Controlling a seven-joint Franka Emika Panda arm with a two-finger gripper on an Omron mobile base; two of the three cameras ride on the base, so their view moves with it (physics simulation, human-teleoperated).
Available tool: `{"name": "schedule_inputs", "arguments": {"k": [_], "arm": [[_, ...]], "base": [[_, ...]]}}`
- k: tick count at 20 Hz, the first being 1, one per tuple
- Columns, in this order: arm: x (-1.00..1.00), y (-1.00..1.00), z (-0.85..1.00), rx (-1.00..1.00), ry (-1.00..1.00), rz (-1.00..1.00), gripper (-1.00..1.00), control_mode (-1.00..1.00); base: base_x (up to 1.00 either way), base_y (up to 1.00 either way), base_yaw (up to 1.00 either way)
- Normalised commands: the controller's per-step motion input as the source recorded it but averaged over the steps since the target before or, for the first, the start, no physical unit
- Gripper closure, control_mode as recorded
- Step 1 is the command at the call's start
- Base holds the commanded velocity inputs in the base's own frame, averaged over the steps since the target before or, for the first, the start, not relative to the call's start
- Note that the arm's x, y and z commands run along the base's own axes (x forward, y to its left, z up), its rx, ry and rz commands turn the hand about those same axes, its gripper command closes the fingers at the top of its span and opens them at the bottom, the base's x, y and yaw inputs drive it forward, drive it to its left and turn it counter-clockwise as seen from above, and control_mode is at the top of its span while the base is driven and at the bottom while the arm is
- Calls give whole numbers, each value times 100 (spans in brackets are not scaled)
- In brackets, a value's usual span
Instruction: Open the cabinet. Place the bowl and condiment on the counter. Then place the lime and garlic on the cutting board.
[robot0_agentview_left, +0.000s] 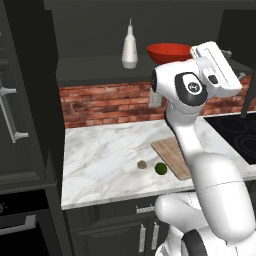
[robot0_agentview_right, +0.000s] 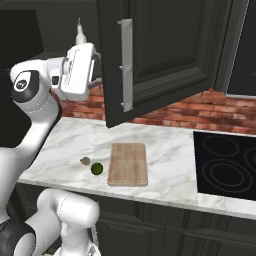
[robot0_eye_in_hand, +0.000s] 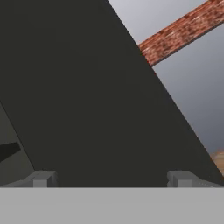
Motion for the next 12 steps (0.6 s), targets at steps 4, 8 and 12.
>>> {"name": "schedule_inputs", "arguments": {"k": [4,8,12], "arm": [[0,-47,0,5,0,-2,-100,-100],[0,-42,0,3,0,-2,-100,-100],[-8,-59,0,4,1,-3,-100,-100]], "base": [[0,0,0],[0,0,0],[0,0,0]]}}
